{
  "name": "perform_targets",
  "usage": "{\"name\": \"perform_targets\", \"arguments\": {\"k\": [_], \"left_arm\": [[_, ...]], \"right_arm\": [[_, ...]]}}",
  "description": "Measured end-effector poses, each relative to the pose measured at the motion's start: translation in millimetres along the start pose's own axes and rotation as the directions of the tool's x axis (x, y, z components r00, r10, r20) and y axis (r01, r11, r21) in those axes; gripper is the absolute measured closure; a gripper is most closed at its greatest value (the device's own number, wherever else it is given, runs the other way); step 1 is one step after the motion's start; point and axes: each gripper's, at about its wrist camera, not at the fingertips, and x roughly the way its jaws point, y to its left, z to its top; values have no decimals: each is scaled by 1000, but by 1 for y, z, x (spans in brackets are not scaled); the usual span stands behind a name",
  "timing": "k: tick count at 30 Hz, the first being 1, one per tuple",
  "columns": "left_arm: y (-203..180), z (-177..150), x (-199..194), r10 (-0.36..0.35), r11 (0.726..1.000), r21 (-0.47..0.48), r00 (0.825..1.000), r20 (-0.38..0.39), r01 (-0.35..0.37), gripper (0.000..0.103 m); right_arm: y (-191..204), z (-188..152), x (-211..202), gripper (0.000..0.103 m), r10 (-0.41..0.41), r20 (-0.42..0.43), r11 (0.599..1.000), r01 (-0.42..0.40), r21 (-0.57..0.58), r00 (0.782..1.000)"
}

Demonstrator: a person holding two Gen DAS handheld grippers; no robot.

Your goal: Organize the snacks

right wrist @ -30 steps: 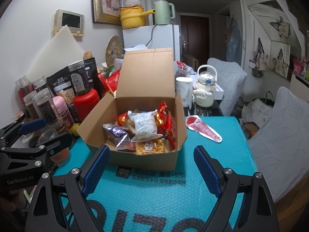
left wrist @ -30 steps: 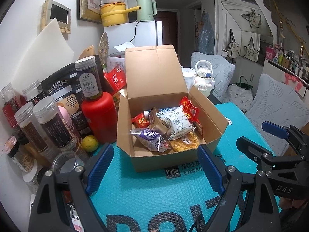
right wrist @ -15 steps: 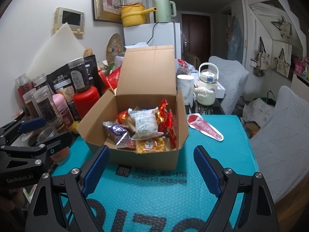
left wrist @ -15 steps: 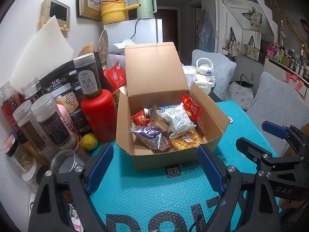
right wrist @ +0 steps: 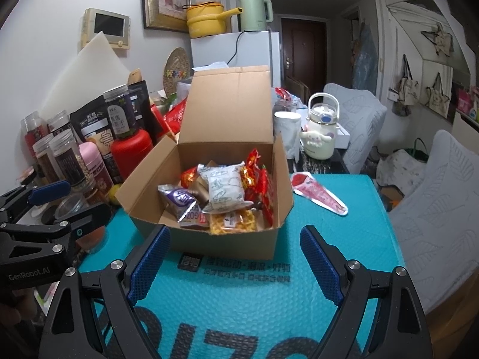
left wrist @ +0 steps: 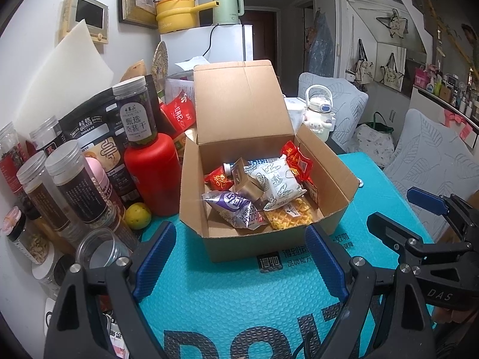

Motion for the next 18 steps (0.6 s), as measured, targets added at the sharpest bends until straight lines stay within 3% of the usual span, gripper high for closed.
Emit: {"name": "perform_targets", "arguments": {"k": [18], "left_arm": [[-5, -2, 6, -4, 1000, 6, 1000, -24, 4, 14]], "right_arm": [[-1, -3, 0, 14, -9, -2, 1000, 9, 3, 1000]]}}
